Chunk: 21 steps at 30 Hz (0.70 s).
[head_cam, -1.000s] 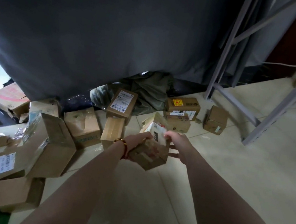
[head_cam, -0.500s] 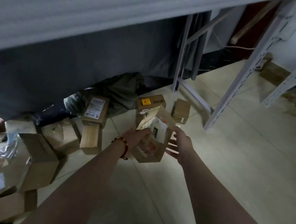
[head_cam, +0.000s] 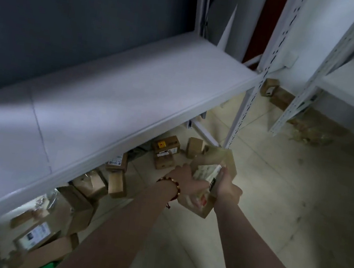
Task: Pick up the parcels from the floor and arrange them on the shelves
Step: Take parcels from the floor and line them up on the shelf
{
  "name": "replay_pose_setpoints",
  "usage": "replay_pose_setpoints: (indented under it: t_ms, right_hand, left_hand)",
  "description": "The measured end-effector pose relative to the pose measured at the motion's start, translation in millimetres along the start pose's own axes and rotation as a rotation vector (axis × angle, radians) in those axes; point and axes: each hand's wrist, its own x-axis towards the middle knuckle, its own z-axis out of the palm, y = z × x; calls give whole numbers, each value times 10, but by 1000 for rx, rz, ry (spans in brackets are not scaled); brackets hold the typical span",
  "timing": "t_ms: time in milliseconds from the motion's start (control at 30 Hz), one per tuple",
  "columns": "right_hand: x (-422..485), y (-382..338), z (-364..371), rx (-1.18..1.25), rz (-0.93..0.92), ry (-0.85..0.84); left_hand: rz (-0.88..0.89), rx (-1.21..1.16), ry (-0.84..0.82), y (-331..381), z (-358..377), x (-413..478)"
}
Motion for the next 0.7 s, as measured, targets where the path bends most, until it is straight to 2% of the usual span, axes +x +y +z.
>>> replay_pose_setpoints:
  t_ms: [133,300,433,600,700]
  right_hand:
    - [-858,-553,-202,8,-47,34]
    - [-1918,-1074,-187,62,-136,-26]
    - [-2667,-1183,-95,140,-153,-108]
    - [-3415,-1181,37,229,-286,-86]
    - [-3779,-1223,91,251,-319,-58]
  left_hand:
    - [135,51,44,505,-567,-790]
    - [143,112,158,834,-1462,-1580]
    - [148,41,175,822,-2158,-2234]
    - [154,0,204,877,-2864,-2939]
    - [182,85,233,997,-3213,-3361]
